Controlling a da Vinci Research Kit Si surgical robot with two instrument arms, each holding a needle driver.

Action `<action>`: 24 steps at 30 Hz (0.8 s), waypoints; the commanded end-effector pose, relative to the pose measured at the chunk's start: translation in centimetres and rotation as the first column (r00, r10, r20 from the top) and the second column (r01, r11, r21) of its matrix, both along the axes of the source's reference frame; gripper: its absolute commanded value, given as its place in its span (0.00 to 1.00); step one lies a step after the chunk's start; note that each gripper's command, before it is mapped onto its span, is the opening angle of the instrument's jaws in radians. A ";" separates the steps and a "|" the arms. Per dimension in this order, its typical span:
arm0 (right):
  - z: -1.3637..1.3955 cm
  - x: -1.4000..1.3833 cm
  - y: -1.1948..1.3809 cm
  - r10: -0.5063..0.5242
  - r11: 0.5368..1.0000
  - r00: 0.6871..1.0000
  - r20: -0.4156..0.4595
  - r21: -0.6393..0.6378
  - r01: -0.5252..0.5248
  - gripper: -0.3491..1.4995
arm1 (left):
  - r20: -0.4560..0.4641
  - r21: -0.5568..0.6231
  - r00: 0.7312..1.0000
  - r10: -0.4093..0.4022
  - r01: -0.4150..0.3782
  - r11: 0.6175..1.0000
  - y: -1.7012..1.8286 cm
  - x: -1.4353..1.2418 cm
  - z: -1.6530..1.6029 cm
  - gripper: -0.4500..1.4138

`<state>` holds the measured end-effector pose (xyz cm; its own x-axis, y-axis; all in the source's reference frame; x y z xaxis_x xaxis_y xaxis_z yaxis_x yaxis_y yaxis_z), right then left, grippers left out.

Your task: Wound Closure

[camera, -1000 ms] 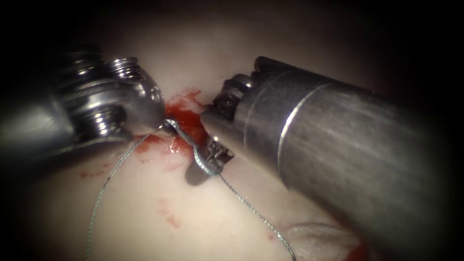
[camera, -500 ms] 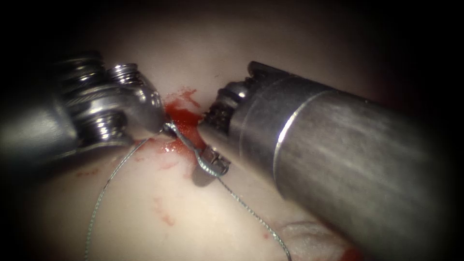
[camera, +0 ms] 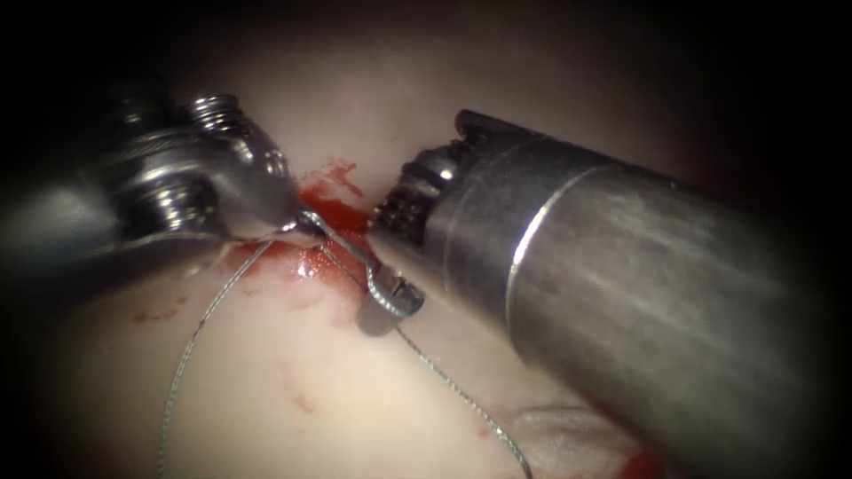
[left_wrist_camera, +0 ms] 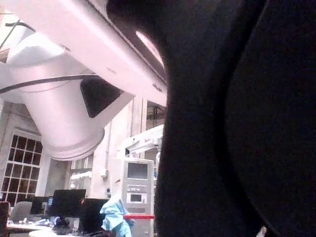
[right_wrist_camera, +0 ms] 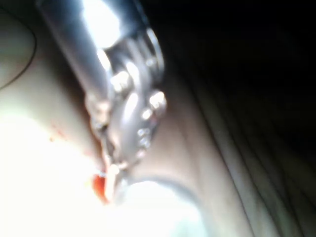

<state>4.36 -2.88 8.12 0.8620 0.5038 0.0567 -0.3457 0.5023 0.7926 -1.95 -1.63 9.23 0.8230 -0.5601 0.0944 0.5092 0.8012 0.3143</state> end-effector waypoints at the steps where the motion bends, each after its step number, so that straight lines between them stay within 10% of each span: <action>1: -0.01 0.07 0.11 0.001 1.000 1.000 -0.005 -0.003 -0.001 0.00 | 0.003 -0.007 1.000 -0.011 0.011 1.000 0.13 -0.05 -0.05 0.00; 24: -0.04 -0.12 0.07 -0.043 0.999 0.999 0.009 -0.030 0.043 0.10 | 0.005 0.022 0.999 -0.042 0.042 0.999 0.08 -0.07 0.00 0.00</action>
